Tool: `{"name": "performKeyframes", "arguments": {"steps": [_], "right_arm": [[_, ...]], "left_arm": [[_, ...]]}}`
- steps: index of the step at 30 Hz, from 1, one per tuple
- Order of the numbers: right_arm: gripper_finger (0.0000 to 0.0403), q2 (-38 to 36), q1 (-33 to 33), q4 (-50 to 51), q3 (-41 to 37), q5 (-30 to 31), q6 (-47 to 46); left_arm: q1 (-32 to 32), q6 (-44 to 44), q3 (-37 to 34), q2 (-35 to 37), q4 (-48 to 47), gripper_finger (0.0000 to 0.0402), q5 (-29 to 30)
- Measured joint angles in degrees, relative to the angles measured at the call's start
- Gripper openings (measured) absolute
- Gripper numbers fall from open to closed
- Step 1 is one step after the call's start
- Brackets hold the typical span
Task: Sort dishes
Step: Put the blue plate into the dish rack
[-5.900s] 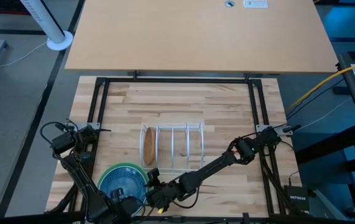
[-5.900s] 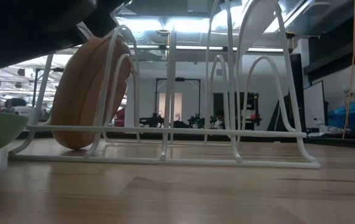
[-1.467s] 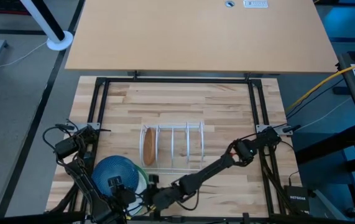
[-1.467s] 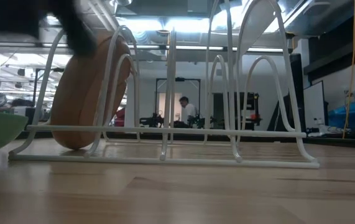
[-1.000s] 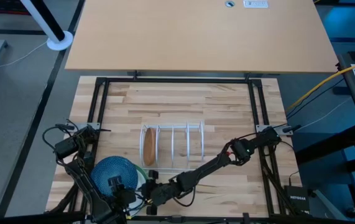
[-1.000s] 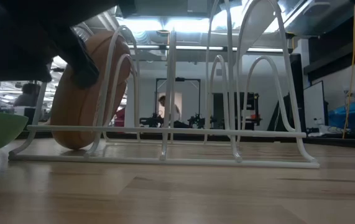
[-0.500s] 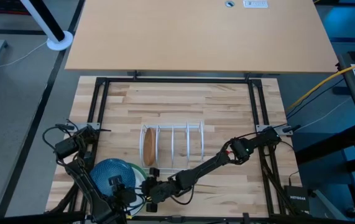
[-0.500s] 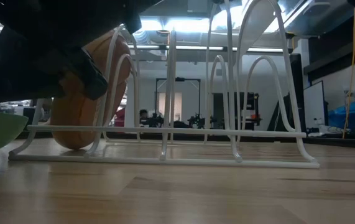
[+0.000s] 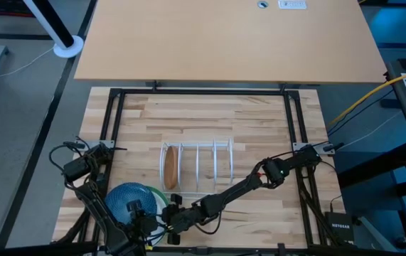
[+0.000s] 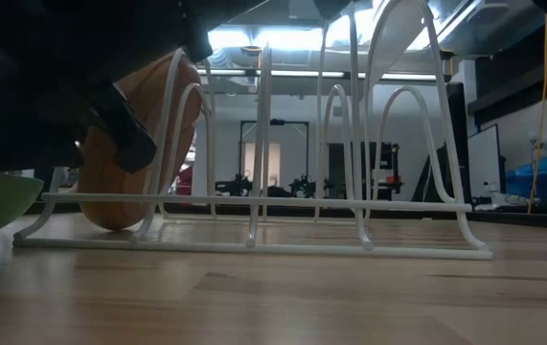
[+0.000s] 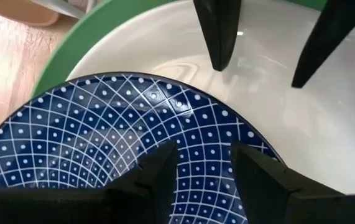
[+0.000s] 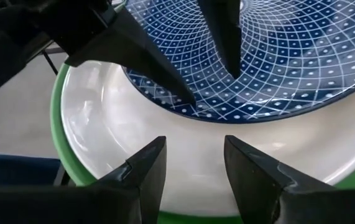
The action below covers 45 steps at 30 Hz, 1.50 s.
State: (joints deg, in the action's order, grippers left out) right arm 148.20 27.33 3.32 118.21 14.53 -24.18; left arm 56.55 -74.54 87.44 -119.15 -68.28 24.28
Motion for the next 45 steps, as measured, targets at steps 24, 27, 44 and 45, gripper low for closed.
{"name": "performKeyframes", "arguments": {"steps": [24, 27, 44, 45], "right_arm": [[0.0165, 1.4, -0.7, 0.0, 0.1, 1.0, -0.9], [0.0165, 1.4, -0.7, -0.2, 0.1, 1.2, -0.9], [0.0165, 1.4, -0.7, -0.3, 0.1, 0.9, -0.9], [0.0165, 1.4, -0.7, -0.3, 0.1, 0.9, -0.9]], "left_arm": [[-0.8, -0.2, 0.0, 0.1, -0.1, 0.0143, 1.3], [-0.9, -0.1, 0.5, 0.6, -0.9, 0.0143, 1.5], [4.6, -20.1, 15.2, 1.5, -21.7, 0.0143, -16.1], [5.0, -22.0, 15.2, 2.1, -21.7, 0.0143, -16.8]]}}
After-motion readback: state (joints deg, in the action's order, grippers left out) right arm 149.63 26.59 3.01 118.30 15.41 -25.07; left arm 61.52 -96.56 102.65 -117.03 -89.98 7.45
